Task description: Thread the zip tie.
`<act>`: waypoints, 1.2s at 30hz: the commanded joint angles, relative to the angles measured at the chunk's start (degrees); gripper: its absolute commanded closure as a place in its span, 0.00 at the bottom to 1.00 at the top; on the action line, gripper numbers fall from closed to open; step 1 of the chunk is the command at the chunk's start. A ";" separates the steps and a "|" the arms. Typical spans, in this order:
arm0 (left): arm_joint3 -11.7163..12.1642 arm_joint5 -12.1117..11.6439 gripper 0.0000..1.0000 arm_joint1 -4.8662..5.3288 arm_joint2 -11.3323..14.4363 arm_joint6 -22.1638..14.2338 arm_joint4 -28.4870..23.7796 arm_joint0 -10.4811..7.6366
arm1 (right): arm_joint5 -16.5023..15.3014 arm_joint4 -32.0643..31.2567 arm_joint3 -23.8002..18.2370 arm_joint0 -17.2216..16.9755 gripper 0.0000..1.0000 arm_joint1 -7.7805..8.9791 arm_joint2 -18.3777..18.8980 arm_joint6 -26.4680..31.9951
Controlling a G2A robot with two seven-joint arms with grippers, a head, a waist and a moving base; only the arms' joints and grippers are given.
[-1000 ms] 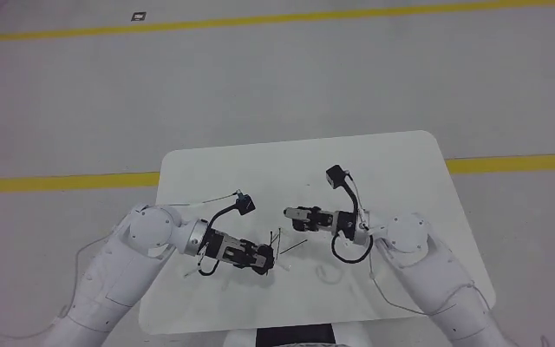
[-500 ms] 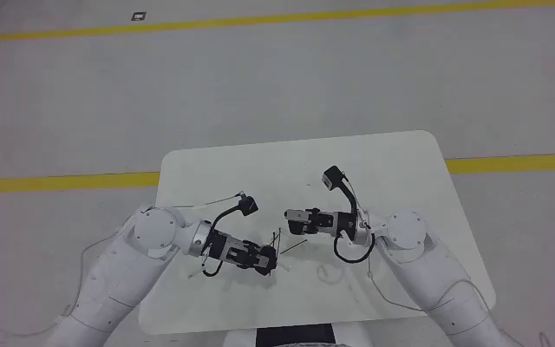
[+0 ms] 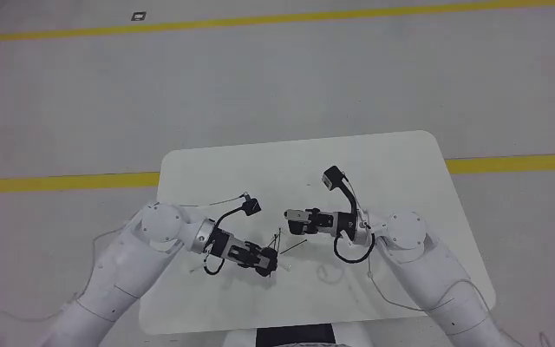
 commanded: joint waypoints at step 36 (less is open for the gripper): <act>0.06 0.00 1.00 0.00 -0.05 0.00 0.09 0.00 | 2.24 -2.73 0.58 3.81 0.79 0.50 -5.17 2.68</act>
